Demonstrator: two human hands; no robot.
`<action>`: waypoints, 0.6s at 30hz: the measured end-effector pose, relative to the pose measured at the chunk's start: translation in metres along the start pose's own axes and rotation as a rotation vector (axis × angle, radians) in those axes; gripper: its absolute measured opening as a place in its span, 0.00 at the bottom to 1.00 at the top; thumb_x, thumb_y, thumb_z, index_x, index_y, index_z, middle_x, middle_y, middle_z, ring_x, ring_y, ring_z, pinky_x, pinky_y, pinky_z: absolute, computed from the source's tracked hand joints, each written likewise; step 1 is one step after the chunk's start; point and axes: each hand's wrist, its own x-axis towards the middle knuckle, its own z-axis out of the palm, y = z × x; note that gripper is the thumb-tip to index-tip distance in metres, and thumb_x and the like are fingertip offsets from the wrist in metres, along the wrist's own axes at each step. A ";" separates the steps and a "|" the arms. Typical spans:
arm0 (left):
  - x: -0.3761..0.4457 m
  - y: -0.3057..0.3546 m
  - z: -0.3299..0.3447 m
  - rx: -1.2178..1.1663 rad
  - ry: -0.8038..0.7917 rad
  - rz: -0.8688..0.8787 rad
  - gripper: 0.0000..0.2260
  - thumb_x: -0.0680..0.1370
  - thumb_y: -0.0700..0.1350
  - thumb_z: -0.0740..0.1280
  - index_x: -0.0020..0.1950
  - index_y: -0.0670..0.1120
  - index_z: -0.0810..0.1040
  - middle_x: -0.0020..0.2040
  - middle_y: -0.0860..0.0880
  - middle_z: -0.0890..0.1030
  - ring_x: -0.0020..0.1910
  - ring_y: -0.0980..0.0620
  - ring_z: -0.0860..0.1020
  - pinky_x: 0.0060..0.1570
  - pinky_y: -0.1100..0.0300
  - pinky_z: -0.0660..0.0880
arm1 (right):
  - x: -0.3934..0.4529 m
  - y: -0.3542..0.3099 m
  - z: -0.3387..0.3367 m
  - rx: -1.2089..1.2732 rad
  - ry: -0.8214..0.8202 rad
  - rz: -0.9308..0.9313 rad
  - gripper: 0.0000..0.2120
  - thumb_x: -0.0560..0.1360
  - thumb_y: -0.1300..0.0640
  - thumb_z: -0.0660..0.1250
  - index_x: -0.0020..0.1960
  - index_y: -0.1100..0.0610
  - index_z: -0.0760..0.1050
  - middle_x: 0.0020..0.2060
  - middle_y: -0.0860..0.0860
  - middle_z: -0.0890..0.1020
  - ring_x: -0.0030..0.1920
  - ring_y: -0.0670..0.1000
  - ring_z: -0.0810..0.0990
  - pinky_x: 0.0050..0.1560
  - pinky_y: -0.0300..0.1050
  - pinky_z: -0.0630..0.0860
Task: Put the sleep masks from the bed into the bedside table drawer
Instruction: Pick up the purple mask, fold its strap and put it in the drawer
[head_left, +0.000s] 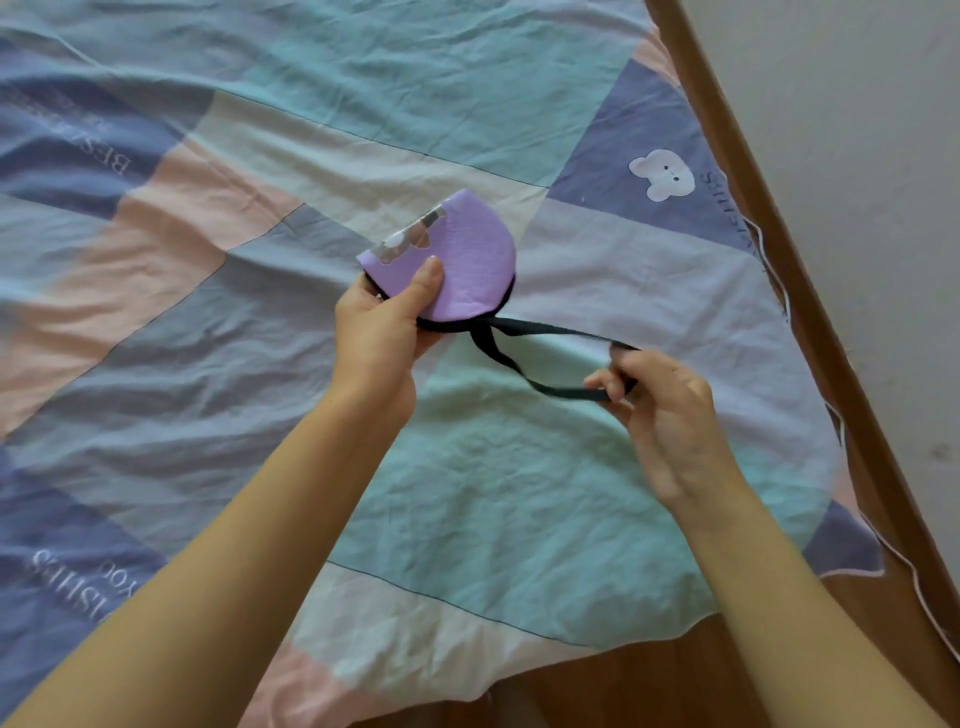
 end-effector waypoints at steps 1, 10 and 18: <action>0.001 0.002 -0.002 -0.039 0.029 -0.005 0.12 0.77 0.36 0.66 0.61 0.39 0.74 0.47 0.48 0.81 0.37 0.56 0.83 0.34 0.63 0.79 | -0.002 -0.001 -0.004 0.095 -0.086 0.053 0.10 0.68 0.59 0.70 0.29 0.53 0.75 0.25 0.48 0.75 0.38 0.48 0.81 0.53 0.46 0.74; -0.008 -0.031 -0.018 0.052 -0.005 -0.066 0.11 0.75 0.37 0.68 0.58 0.44 0.77 0.51 0.47 0.82 0.48 0.50 0.81 0.40 0.61 0.79 | -0.003 -0.008 0.011 0.652 -0.270 0.129 0.22 0.75 0.45 0.55 0.67 0.48 0.71 0.64 0.45 0.78 0.66 0.45 0.74 0.69 0.50 0.65; -0.002 -0.015 -0.024 -0.045 0.003 0.001 0.14 0.76 0.37 0.66 0.61 0.43 0.74 0.54 0.47 0.80 0.50 0.52 0.81 0.46 0.57 0.80 | 0.004 0.008 0.005 -0.874 -0.508 -0.029 0.21 0.75 0.40 0.61 0.36 0.55 0.80 0.29 0.49 0.80 0.34 0.42 0.78 0.50 0.45 0.70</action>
